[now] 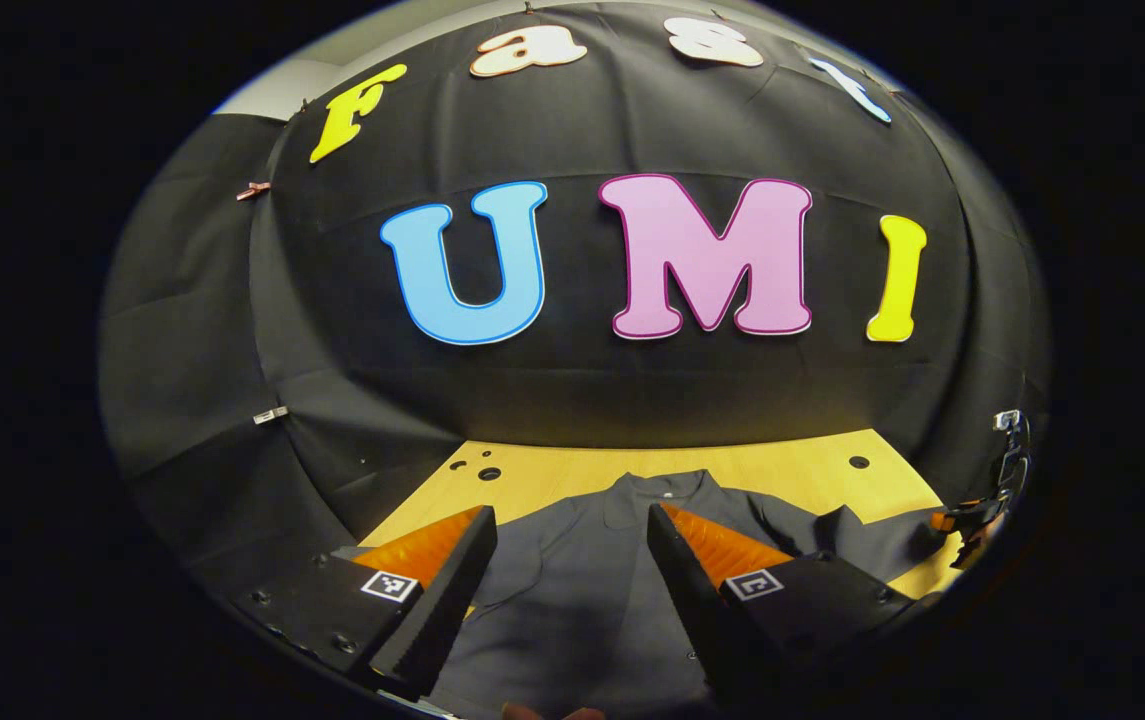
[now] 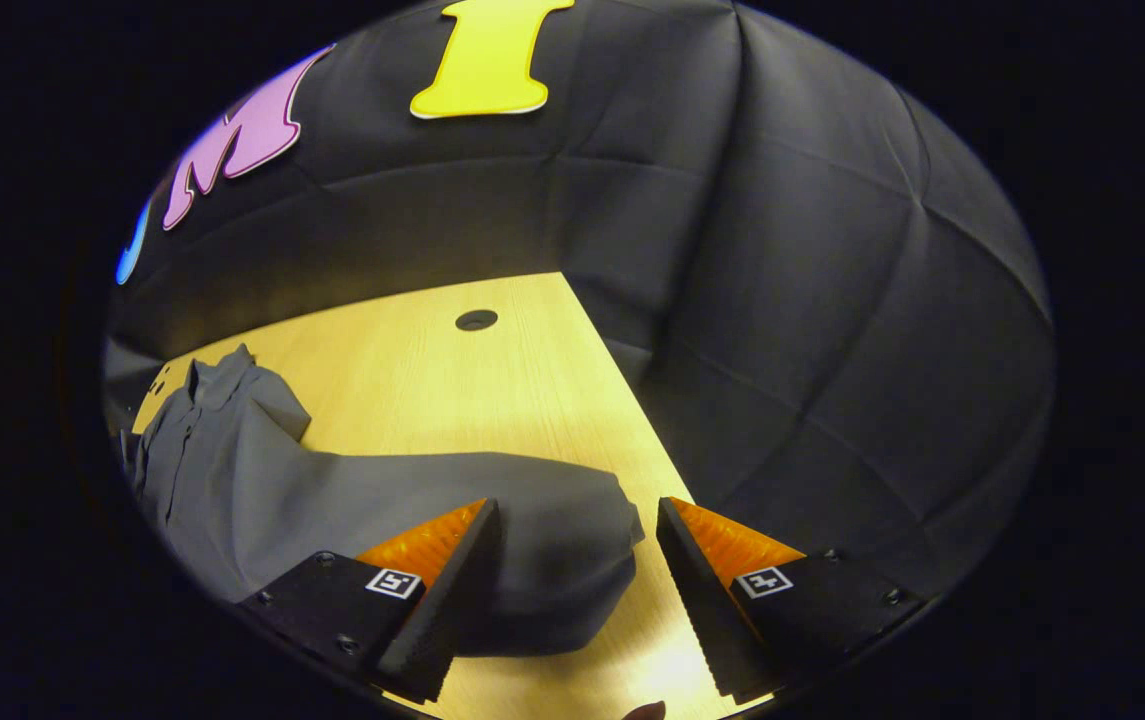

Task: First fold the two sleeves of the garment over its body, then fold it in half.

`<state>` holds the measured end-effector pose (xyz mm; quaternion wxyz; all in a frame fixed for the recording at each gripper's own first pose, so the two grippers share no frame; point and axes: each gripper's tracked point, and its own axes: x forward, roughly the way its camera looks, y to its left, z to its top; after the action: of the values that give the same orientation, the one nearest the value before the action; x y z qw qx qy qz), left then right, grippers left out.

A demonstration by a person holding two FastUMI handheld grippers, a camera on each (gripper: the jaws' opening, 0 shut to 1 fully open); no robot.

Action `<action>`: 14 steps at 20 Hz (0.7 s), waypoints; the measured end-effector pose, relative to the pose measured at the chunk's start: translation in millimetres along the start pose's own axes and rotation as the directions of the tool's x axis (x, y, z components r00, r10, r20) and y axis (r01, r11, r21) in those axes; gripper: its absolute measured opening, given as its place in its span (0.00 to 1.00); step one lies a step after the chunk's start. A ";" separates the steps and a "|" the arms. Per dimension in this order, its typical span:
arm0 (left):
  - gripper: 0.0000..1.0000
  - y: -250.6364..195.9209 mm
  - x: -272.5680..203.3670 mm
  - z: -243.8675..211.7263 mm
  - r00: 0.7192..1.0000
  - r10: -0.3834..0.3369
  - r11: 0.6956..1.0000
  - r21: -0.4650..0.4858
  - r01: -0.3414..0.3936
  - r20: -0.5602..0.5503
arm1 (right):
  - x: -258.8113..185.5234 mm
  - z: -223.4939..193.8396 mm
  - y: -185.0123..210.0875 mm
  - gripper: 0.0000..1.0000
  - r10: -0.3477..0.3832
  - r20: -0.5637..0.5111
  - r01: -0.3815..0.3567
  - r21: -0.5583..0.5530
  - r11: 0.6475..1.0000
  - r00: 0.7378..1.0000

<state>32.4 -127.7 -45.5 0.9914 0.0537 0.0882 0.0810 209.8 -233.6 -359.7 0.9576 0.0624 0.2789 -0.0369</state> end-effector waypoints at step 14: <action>0.96 9.4 -10.7 -7.1 1.000 0.007 1.000 0.019 -0.007 -0.002 | 24.8 -20.7 14.3 0.38 0.108 -0.079 -0.107 0.022 0.994 0.991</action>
<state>19.3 -119.7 -49.5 0.9904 0.0633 0.0897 0.0837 221.2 -217.4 -388.9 0.9457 0.0871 0.3128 0.0149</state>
